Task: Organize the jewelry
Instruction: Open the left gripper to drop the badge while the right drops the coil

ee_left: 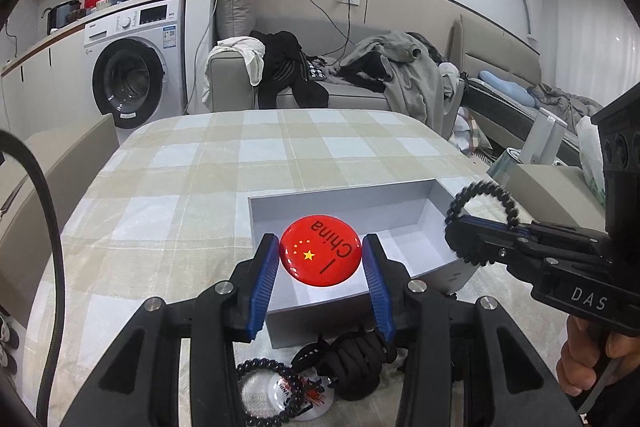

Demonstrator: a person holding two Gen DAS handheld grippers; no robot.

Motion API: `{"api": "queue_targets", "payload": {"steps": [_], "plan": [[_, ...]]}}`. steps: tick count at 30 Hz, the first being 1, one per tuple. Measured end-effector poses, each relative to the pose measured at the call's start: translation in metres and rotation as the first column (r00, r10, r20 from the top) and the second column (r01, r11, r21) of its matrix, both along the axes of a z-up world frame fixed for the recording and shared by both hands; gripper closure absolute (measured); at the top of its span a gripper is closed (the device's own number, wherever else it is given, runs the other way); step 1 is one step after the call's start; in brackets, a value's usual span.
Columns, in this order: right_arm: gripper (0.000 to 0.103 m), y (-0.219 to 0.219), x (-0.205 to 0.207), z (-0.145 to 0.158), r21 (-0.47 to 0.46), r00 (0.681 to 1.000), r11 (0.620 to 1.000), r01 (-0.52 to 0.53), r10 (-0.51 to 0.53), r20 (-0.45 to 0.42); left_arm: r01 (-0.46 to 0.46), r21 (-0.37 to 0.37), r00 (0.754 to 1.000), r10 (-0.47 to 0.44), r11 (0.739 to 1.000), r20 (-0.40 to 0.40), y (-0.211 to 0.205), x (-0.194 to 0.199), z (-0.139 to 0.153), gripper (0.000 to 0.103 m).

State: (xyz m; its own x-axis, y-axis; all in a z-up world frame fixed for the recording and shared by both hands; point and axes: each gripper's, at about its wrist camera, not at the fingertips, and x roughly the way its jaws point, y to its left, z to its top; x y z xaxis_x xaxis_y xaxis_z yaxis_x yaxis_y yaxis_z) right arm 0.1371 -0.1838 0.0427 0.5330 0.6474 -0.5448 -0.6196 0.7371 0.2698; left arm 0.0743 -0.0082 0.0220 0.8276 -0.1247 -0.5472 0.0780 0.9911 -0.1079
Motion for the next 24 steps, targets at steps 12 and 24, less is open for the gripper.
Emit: {"api": "queue_targets", "payload": {"steps": [12, 24], "plan": [[0.061, -0.009, 0.000, 0.003, -0.012, 0.999, 1.000, 0.018, -0.018, 0.031, 0.000, -0.011, 1.000, 0.000, 1.000, -0.024, -0.001, -0.005, 0.003, 0.034], [0.045, -0.020, -0.003, 0.007, -0.008, 0.999, 1.000, 0.018, -0.017, 0.039, -0.014, 0.005, 0.999, 0.014, 1.000, -0.032, 0.003, -0.014, 0.002, 0.019]]}}
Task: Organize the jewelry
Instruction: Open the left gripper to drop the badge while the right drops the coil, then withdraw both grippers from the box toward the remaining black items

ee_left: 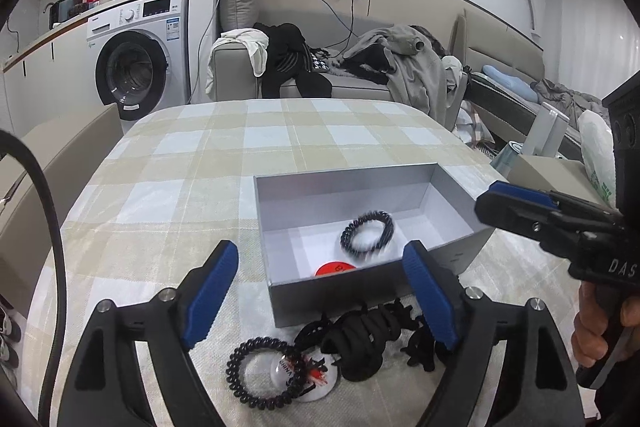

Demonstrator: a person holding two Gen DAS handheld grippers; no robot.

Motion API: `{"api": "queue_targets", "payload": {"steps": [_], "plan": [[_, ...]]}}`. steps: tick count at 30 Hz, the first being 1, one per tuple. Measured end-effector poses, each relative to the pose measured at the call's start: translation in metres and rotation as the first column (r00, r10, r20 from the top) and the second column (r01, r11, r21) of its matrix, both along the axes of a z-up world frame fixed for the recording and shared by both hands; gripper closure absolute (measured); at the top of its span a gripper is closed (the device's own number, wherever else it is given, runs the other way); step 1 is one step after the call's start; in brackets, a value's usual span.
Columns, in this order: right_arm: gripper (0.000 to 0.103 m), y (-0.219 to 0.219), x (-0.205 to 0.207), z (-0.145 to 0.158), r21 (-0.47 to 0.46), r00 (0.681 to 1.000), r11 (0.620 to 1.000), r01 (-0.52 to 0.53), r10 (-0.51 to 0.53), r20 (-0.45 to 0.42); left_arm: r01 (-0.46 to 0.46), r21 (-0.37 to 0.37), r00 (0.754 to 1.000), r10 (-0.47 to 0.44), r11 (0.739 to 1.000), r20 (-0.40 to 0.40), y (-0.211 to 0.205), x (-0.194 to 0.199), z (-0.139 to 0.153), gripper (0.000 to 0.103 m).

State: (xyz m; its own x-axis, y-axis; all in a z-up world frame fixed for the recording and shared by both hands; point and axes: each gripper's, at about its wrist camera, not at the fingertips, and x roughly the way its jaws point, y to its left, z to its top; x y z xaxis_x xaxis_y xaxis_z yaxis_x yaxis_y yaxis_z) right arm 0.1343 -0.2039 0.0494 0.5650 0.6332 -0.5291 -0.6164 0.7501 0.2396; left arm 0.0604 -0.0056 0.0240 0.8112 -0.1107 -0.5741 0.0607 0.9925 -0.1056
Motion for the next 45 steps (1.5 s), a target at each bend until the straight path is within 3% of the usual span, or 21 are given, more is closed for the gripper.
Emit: {"api": "queue_targets", "payload": {"steps": [2, 5, 7, 25, 33, 41, 45], "plan": [[0.028, -0.004, -0.005, 0.001, 0.004, 1.000, 1.000, 0.002, -0.002, 0.004, -0.004, 0.005, 1.000, 0.004, 1.000, 0.004, 0.001, -0.006, 0.000, 0.017], [0.006, -0.012, -0.016, 0.002, 0.012, 1.000, 1.000, 0.002, -0.002, 0.009, -0.008, -0.008, 1.000, 0.008, 1.000, 0.010, 0.005, -0.016, 0.000, 0.001], [0.000, -0.016, -0.024, 0.003, 0.015, 1.000, 1.000, 0.007, -0.008, 0.020, -0.012, -0.026, 0.999, 0.013, 1.000, 0.029, 0.008, -0.025, 0.001, 0.001], [0.000, -0.016, -0.042, -0.024, -0.072, 1.000, 0.997, -0.009, 0.008, -0.013, -0.048, 0.005, 0.998, 0.047, 0.999, 0.033, 0.013, -0.031, -0.023, 0.001], [0.000, -0.010, -0.046, -0.030, -0.055, 0.992, 0.993, -0.100, 0.095, -0.077, -0.041, 0.036, 0.998, 0.039, 0.999, 0.039, 0.009, -0.035, -0.025, 0.001], [0.023, -0.001, -0.051, -0.036, -0.074, 0.981, 0.983, -0.165, 0.156, -0.114, -0.047, 0.012, 0.999, 0.047, 0.999, 0.024, 0.015, -0.034, -0.026, 0.001], [0.027, 0.004, -0.053, -0.039, -0.049, 0.967, 0.975, -0.215, 0.206, -0.146, -0.053, -0.004, 0.998, 0.054, 0.999, 0.018, 0.019, -0.033, -0.027, 0.001]]}}
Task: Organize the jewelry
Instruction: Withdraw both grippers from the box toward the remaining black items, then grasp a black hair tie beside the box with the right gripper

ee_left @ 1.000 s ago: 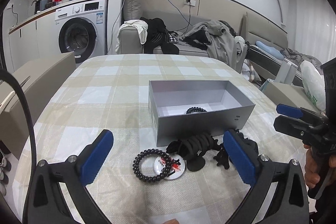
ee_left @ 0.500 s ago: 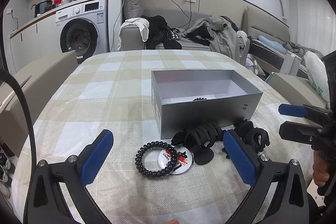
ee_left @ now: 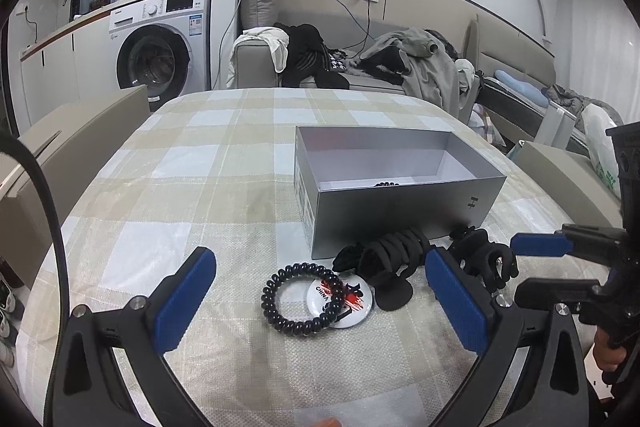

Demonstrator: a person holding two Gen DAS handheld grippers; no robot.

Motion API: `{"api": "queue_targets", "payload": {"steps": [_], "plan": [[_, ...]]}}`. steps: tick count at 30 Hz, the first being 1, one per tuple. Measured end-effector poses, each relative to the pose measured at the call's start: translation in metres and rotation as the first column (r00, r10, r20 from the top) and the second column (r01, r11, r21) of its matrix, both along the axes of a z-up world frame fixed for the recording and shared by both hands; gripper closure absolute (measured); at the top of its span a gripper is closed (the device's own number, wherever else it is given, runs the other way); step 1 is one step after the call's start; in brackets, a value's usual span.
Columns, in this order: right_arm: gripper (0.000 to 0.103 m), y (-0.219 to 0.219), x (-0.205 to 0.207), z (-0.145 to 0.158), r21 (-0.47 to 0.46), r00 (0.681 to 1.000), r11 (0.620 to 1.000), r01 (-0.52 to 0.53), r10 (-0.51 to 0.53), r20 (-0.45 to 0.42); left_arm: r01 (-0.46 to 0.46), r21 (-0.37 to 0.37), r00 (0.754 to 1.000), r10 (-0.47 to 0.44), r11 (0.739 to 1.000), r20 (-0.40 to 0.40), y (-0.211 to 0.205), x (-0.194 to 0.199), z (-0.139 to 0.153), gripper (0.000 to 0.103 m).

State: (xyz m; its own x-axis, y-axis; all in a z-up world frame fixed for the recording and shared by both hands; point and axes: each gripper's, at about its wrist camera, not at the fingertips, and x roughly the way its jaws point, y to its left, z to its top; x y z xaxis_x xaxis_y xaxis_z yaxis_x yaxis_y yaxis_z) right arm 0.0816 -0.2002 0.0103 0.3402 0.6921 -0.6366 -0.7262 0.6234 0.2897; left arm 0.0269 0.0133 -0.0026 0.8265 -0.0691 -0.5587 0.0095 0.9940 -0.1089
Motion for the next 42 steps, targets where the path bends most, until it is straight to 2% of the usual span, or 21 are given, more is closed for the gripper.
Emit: {"api": "queue_targets", "payload": {"steps": [7, 16, 24, 27, 29, 30, 32, 36, 39, 42], "plan": [[0.032, 0.004, 0.005, -0.010, -0.006, 0.999, 1.000, 0.000, 0.000, -0.047, -0.011, -0.016, 1.000, 0.011, 1.000, 0.001, 0.004, -0.001, 0.000, 0.001], [0.038, 0.010, 0.000, -0.009, -0.025, 0.999, 0.999, -0.039, 0.038, -0.039, -0.013, -0.009, 1.000, 0.013, 1.000, -0.002, 0.004, 0.001, 0.000, 0.001], [0.039, 0.020, 0.004, -0.014, -0.064, 1.000, 0.998, 0.010, -0.011, -0.006, -0.012, 0.008, 1.000, 0.012, 1.000, 0.000, 0.002, 0.000, 0.000, 0.001], [0.052, 0.023, 0.003, -0.014, -0.091, 0.999, 0.995, 0.044, -0.042, 0.028, -0.010, 0.016, 1.000, 0.010, 1.000, -0.001, 0.001, 0.000, 0.000, 0.001], [0.071, 0.021, 0.003, -0.015, -0.100, 0.997, 0.992, 0.076, -0.072, 0.042, -0.013, 0.023, 1.000, 0.013, 1.000, 0.004, 0.000, -0.001, 0.000, 0.001], [0.070, 0.019, 0.003, -0.015, -0.100, 0.996, 0.991, 0.084, -0.080, 0.041, -0.014, 0.026, 1.000, 0.014, 1.000, 0.005, 0.000, -0.002, 0.000, 0.001], [0.071, 0.014, 0.005, -0.014, -0.069, 0.997, 0.994, 0.080, -0.079, 0.018, -0.015, 0.030, 1.000, 0.015, 0.999, 0.004, -0.001, -0.002, 0.001, 0.001], [0.071, 0.002, 0.002, -0.002, 0.017, 0.997, 0.998, 0.064, -0.065, 0.030, -0.006, 0.025, 1.000, 0.007, 1.000, -0.010, -0.002, -0.001, 0.001, 0.001], [0.071, -0.005, -0.002, 0.005, 0.075, 0.997, 0.996, 0.052, -0.056, 0.044, -0.005, 0.006, 0.998, 0.005, 1.000, -0.060, -0.001, 0.001, -0.001, 0.001], [0.070, -0.008, -0.002, 0.007, 0.090, 0.998, 0.995, 0.047, -0.051, 0.045, -0.005, -0.023, 0.995, 0.002, 1.000, -0.104, 0.002, 0.005, -0.005, 0.001]]}}
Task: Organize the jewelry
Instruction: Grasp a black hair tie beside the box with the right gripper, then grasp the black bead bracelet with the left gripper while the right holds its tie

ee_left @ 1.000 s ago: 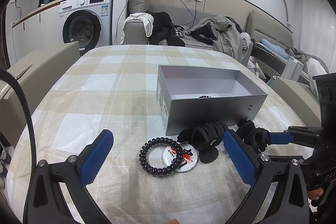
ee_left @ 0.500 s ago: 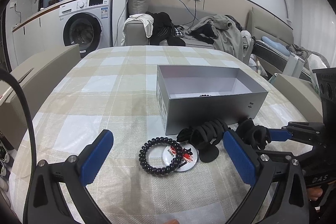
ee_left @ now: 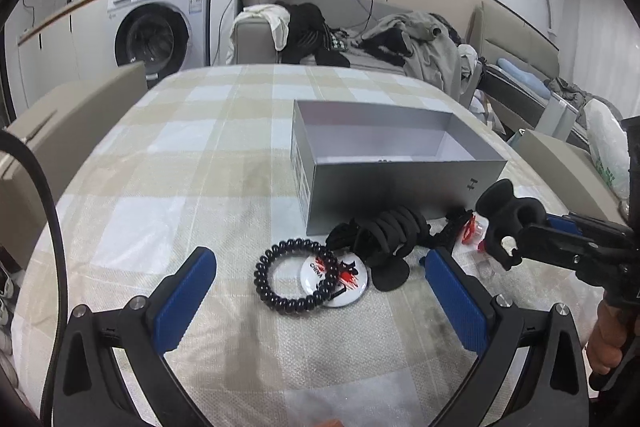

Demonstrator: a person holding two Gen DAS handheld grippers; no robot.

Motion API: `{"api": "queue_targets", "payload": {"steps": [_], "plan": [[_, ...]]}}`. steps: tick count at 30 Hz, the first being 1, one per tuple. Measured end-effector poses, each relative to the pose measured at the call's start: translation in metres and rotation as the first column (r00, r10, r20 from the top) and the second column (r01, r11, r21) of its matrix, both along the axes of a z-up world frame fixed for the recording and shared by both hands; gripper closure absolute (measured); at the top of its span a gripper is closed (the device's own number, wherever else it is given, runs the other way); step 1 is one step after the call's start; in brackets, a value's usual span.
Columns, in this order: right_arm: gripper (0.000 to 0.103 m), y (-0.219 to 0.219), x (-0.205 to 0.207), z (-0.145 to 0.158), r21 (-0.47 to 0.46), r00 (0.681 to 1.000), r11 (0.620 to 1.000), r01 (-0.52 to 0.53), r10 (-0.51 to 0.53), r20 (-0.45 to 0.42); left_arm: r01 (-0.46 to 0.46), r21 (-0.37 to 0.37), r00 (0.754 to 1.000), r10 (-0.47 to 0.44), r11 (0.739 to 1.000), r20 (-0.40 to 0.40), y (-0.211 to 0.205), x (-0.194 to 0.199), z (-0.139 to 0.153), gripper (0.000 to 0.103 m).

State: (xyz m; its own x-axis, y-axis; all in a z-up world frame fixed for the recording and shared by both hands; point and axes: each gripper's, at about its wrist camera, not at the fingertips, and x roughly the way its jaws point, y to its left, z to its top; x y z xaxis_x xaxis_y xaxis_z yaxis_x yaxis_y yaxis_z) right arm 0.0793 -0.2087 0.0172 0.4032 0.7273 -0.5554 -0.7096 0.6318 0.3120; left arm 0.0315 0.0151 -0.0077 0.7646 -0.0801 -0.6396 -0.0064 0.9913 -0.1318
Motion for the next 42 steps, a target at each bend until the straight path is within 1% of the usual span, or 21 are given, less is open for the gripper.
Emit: {"api": "queue_targets", "payload": {"steps": [4, 5, 6, 7, 9, 10, 12, 14, 16, 17, 20, 24, 29, 36, 42], "plan": [[0.070, -0.004, 0.006, 0.000, 0.008, 1.000, 1.000, 0.010, -0.010, -0.013, -0.024, 0.026, 0.999, 0.025, 0.999, -0.046, 0.003, 0.003, -0.002, 0.001], [0.070, -0.005, 0.007, 0.001, 0.009, 1.000, 1.000, 0.013, -0.013, -0.016, -0.022, 0.032, 0.998, 0.023, 0.999, -0.055, 0.004, 0.004, -0.003, 0.004], [0.070, -0.005, 0.006, 0.002, 0.010, 1.000, 1.000, 0.014, -0.014, -0.016, -0.019, 0.040, 0.998, 0.022, 0.999, -0.063, 0.004, 0.005, -0.004, 0.009], [0.070, -0.006, 0.006, 0.002, 0.010, 1.000, 1.000, 0.016, -0.016, -0.013, -0.015, 0.049, 0.997, 0.018, 0.999, -0.073, 0.003, 0.006, -0.005, 0.012], [0.070, -0.006, 0.004, 0.003, 0.008, 1.000, 1.000, 0.016, -0.016, -0.007, -0.008, 0.072, 0.995, 0.014, 0.997, -0.094, 0.002, 0.007, -0.008, 0.022], [0.070, -0.006, 0.003, 0.004, 0.009, 1.000, 1.000, 0.015, -0.015, -0.006, -0.002, 0.076, 0.995, 0.010, 0.997, -0.102, 0.001, 0.008, -0.010, 0.024], [0.070, -0.004, 0.002, 0.003, 0.007, 1.000, 1.000, 0.008, -0.008, -0.006, 0.013, 0.075, 0.992, -0.004, 0.997, -0.123, 0.001, 0.008, -0.015, 0.033], [0.070, -0.003, 0.000, 0.002, 0.000, 1.000, 1.000, 0.000, 0.000, -0.002, 0.019, 0.064, 0.989, -0.010, 0.998, -0.147, 0.001, 0.010, -0.019, 0.036], [0.070, -0.002, -0.001, 0.001, -0.004, 1.000, 1.000, -0.005, 0.005, -0.004, 0.025, 0.036, 0.988, -0.019, 0.999, -0.150, 0.003, 0.009, -0.019, 0.037], [0.070, -0.001, -0.002, 0.001, -0.004, 1.000, 1.000, -0.009, 0.009, -0.006, 0.025, 0.032, 0.989, -0.020, 0.999, -0.149, 0.003, 0.008, -0.019, 0.040], [0.070, -0.001, -0.003, 0.001, -0.006, 1.000, 1.000, -0.014, 0.014, -0.002, 0.036, 0.011, 0.989, -0.034, 0.999, -0.141, 0.003, 0.005, -0.016, 0.060], [0.070, 0.001, -0.004, 0.000, -0.010, 1.000, 1.000, -0.015, 0.015, -0.001, 0.043, 0.002, 0.989, -0.042, 0.999, -0.142, 0.004, 0.001, -0.014, 0.065], [0.070, 0.003, -0.006, -0.001, -0.022, 1.000, 1.000, -0.016, 0.016, 0.008, 0.039, -0.010, 0.990, -0.040, 0.999, -0.138, 0.005, 0.002, -0.011, 0.065], [0.070, 0.005, -0.007, -0.001, -0.035, 1.000, 0.999, -0.015, 0.016, 0.021, 0.034, -0.007, 0.995, -0.035, 0.999, -0.099, 0.007, -0.011, -0.003, 0.065], [0.070, 0.006, -0.010, 0.000, -0.041, 0.999, 0.999, -0.016, 0.018, 0.038, 0.033, -0.009, 0.997, -0.033, 0.999, -0.066, 0.009, -0.013, 0.004, 0.066]]}}
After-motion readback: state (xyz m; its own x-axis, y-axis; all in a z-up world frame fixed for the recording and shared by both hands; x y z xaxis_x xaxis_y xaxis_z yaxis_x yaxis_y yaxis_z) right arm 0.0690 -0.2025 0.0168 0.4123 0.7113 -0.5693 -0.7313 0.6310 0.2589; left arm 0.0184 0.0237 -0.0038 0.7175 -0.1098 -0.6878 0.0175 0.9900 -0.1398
